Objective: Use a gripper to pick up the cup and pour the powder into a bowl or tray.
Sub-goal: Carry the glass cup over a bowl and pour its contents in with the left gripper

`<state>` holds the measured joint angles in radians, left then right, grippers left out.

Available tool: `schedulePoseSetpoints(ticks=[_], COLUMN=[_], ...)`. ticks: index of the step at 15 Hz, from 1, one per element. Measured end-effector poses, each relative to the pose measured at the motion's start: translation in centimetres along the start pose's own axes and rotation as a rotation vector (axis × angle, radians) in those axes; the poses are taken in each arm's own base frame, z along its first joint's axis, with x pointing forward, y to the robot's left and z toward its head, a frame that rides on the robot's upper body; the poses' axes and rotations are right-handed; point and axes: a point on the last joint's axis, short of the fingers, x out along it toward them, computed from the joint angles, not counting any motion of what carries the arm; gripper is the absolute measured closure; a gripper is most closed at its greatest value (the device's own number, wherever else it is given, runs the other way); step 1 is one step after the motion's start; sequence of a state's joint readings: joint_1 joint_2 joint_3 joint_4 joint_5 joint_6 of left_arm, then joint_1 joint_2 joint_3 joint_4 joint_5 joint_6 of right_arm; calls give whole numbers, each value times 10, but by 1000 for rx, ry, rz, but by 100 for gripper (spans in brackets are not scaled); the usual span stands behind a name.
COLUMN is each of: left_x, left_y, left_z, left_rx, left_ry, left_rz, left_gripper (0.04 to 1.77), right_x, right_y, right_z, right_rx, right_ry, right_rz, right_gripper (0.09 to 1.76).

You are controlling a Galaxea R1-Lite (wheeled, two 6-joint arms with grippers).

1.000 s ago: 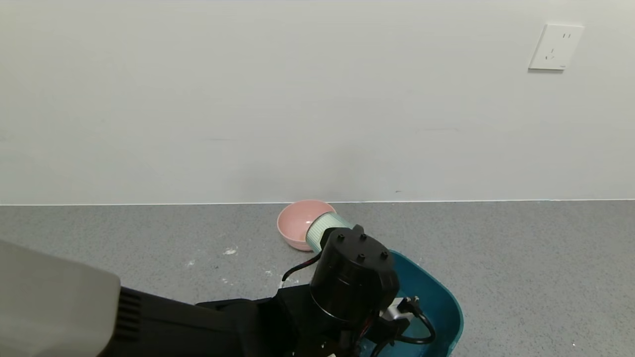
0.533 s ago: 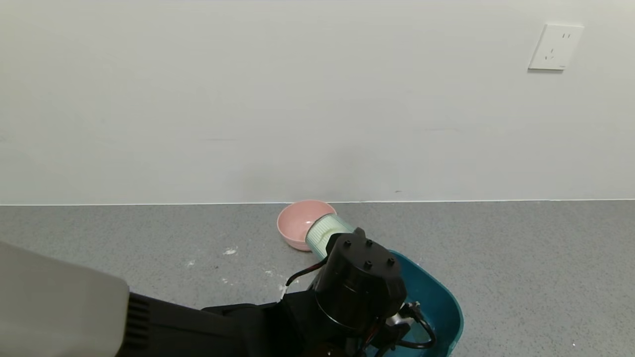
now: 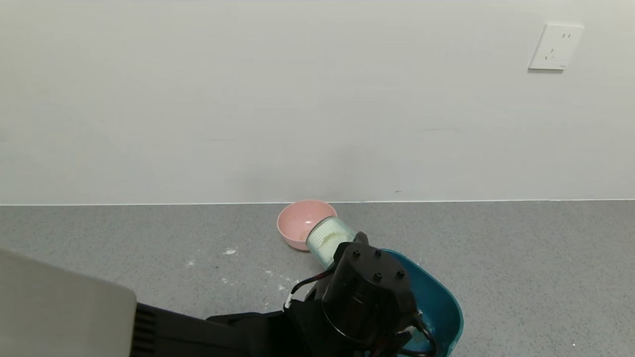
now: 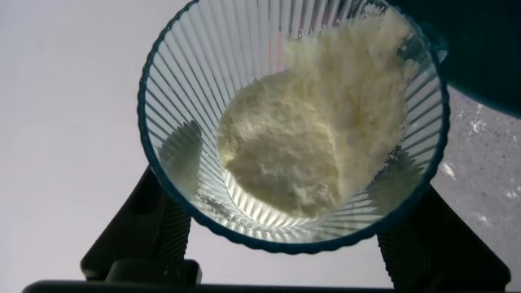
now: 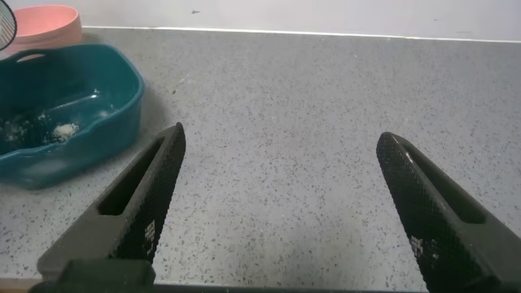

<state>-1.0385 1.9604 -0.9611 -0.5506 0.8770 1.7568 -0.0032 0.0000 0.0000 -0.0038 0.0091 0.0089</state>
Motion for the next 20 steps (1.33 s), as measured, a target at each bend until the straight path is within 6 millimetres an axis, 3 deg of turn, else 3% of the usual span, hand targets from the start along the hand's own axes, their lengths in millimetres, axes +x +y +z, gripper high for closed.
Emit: schedulePoseSetpoints(ticks=[20], left_x=[-5], left_y=[-5], left_z=[8], left_rx=[26], left_ry=[69], left_rz=[0], left_gripper=[53], right_x=[0], right_y=[0], right_z=[0], right_rx=[0], right_ry=[0], right_rz=[1], right_gripper=[14])
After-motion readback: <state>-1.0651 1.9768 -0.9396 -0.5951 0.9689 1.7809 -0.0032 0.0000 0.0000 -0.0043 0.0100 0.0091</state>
